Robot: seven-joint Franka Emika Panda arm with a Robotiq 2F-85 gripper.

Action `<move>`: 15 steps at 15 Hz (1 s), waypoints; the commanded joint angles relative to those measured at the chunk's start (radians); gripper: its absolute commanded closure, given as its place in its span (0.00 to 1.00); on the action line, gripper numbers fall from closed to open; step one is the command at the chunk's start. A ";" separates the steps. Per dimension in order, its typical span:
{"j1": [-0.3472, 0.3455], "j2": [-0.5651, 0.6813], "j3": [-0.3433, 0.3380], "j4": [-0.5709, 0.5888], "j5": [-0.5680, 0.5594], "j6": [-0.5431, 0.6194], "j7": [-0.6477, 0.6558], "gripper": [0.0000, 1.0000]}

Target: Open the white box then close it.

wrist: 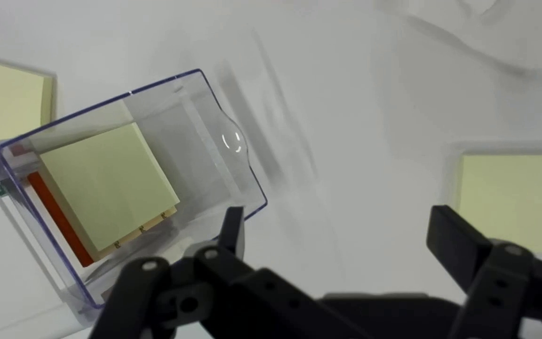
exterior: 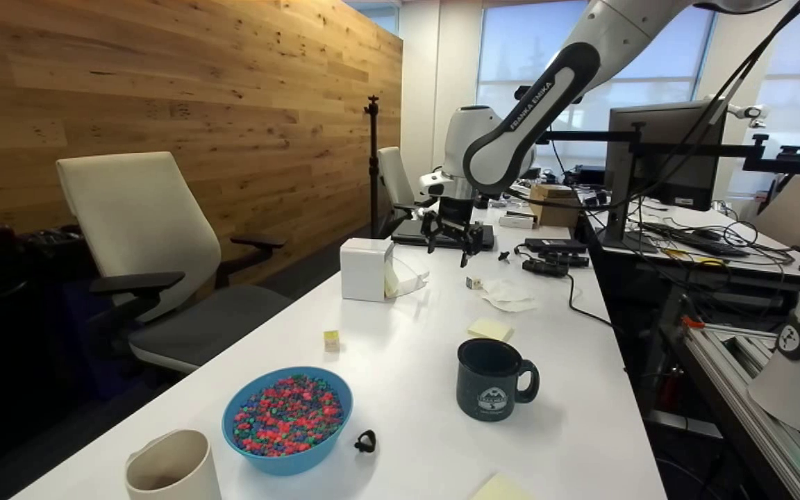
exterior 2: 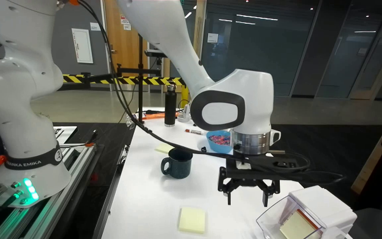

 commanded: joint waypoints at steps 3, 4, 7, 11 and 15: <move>-0.064 0.121 0.024 0.120 -0.010 0.072 -0.092 0.00; -0.071 0.132 0.029 0.130 -0.013 0.084 -0.107 0.00; -0.085 0.164 0.040 0.133 -0.031 0.143 -0.163 0.00; -0.103 0.190 0.052 0.108 -0.059 0.238 -0.247 0.00; -0.139 0.223 0.075 0.112 -0.055 0.299 -0.311 0.00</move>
